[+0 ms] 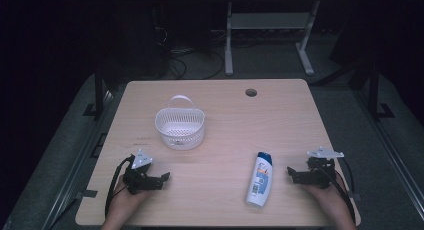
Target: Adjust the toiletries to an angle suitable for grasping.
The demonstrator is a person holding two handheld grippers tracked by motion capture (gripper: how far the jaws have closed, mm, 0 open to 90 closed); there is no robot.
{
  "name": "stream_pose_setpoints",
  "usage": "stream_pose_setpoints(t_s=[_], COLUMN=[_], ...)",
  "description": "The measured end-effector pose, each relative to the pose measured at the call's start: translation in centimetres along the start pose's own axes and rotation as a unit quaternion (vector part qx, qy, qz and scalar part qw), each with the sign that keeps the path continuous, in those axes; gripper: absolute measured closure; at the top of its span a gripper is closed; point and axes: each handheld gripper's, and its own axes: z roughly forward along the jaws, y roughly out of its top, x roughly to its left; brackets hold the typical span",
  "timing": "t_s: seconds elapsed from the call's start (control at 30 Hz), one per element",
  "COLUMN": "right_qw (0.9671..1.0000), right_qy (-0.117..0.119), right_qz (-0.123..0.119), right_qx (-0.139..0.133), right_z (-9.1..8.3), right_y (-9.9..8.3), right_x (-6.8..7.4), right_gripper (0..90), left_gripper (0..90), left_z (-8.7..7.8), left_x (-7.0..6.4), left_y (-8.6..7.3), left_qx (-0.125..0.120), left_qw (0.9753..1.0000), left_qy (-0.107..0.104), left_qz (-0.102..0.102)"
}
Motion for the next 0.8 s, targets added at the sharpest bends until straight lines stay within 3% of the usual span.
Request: stream_pose_setpoints(t_s=[0.17, 0.2, 0.33, 0.67, 0.77, 0.8], right_qw=[1.0000, 0.9999, 1.0000, 0.9998, 0.9998, 0.9996], right_qy=[0.002, 0.002, 0.001, 0.015, 0.019, 0.026], right_qz=[0.000, -0.001, 0.000, 0.008, 0.007, 0.005], right_qx=[0.000, -0.012, -0.008, -0.001, -0.006, -0.012], right_z=[-0.1, -0.4, -0.6, -1.5, -1.8, -2.0], right_y=[-0.1, -0.2, -0.2, 0.0, 0.2, 0.3], right_x=[-0.1, -0.2, -0.4, -0.7, -0.5, -0.4], right_gripper=[3.9, 15.6, 18.8, 42.2, 49.6, 58.3], left_gripper=[13.2, 13.2, 13.2, 13.2, 13.2, 13.2], left_z=[0.0, 0.0, 0.0, 0.0, 0.0, 0.0], left_x=[0.0, 0.0, 0.0, 0.0, 0.0, 0.0], left_y=[0.0, 0.0, 0.0, 0.0, 0.0, 0.0], left_qx=[0.000, 0.000, 0.000, -0.001, -0.001, -0.001], left_qw=[1.0000, 1.0000, 1.0000, 1.0000, 1.0000, 1.0000], left_qy=[0.000, 0.000, 0.000, 0.000, 0.000, 0.000], left_qz=[0.000, 0.000, 0.000, -0.001, -0.001, -0.001])
